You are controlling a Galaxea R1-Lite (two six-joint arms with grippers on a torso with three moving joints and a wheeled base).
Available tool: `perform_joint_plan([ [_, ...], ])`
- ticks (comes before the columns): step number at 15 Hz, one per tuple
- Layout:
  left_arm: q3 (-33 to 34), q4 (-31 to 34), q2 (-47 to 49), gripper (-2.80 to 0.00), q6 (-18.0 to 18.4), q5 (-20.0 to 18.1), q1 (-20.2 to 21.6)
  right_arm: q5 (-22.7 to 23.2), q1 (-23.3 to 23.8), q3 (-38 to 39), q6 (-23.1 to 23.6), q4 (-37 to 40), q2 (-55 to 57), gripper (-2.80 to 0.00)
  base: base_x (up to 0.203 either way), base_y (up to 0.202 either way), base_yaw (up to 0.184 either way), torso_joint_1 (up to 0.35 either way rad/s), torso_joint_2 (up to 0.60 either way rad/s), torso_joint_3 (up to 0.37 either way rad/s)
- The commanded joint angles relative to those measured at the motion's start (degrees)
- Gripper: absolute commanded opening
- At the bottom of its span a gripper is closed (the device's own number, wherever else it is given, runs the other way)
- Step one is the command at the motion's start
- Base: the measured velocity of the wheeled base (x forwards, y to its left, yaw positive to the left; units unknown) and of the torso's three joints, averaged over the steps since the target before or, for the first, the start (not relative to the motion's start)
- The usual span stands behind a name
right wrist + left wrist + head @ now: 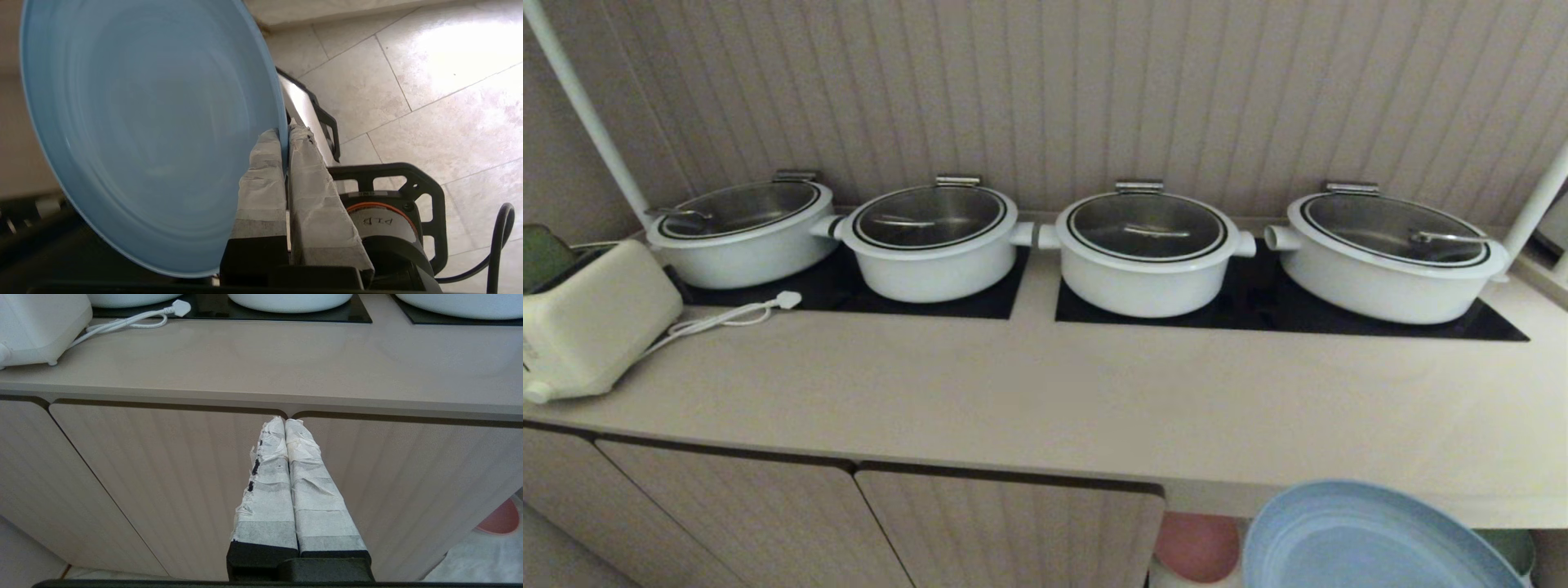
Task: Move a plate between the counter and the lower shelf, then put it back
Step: Put the plate in the cupboard
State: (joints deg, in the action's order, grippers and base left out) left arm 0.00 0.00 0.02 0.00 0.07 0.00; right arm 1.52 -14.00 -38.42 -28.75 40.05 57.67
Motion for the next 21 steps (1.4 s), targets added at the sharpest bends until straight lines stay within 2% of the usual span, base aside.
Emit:
perform_joint_plan([
  [1, 0.0, 0.0, 0.0, -2.80, 0.0, 0.0, 0.0, -0.1, -2.1, 1.0, -0.2, 0.2, -0.7, -2.80, 0.000, 0.000, 0.000, 0.000, 0.00, 0.000],
  [7, 0.0, 0.0, 0.0, -2.80, 0.0, 0.0, 0.0, -0.1, -3.0, 4.7, -0.5, 0.2, -4.0, -2.80, 0.000, 0.000, 0.000, 0.000, 0.00, 0.000],
  [21, 0.0, 0.0, 0.0, -2.80, 0.0, 0.0, 0.0, 0.2, -3.0, 5.6, -0.8, -2.3, -4.3, -2.80, 0.000, 0.000, 0.000, 0.000, 0.00, 0.000],
])
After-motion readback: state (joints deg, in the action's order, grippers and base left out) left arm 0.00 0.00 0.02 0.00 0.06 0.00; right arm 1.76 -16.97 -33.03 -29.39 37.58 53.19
